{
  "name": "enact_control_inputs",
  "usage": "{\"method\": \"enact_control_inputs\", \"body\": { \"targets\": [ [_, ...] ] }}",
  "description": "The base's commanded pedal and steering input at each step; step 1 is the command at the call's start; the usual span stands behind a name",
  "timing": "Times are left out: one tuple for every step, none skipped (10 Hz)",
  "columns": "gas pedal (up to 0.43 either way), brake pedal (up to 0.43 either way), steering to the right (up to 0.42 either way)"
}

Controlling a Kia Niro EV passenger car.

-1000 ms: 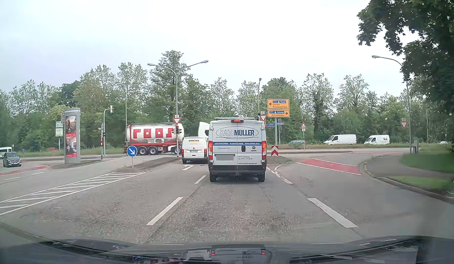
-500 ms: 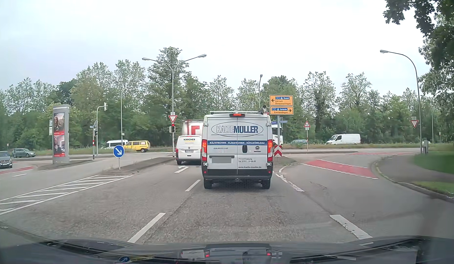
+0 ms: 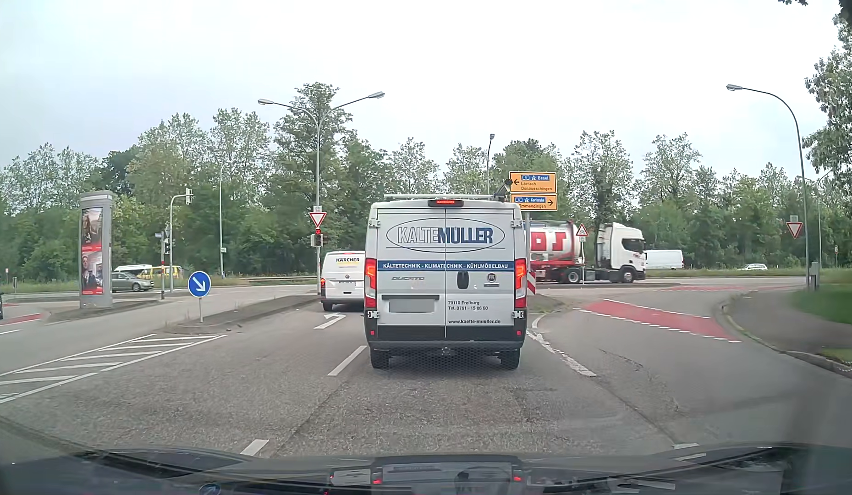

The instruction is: Follow the waypoints while adhering to traffic rules and regulations

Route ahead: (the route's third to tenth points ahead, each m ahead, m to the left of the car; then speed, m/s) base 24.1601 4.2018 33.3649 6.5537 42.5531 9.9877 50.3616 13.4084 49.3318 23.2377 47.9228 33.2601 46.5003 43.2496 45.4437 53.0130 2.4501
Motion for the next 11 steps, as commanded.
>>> {"method": "enact_control_inputs", "body": {
  "targets": [
    [0.0,0.201,0.003],
    [0.0,0.189,0.003],
    [0.0,0.189,0.003],
    [0.0,0.189,0.003],
    [0.0,0.183,0.003],
    [0.0,0.189,0.003],
    [0.0,0.189,0.003],
    [0.0,0.189,0.002],
    [0.0,0.189,0.001],
    [0.0,0.177,0.001],
    [0.0,0.183,0.001]
  ]
}}
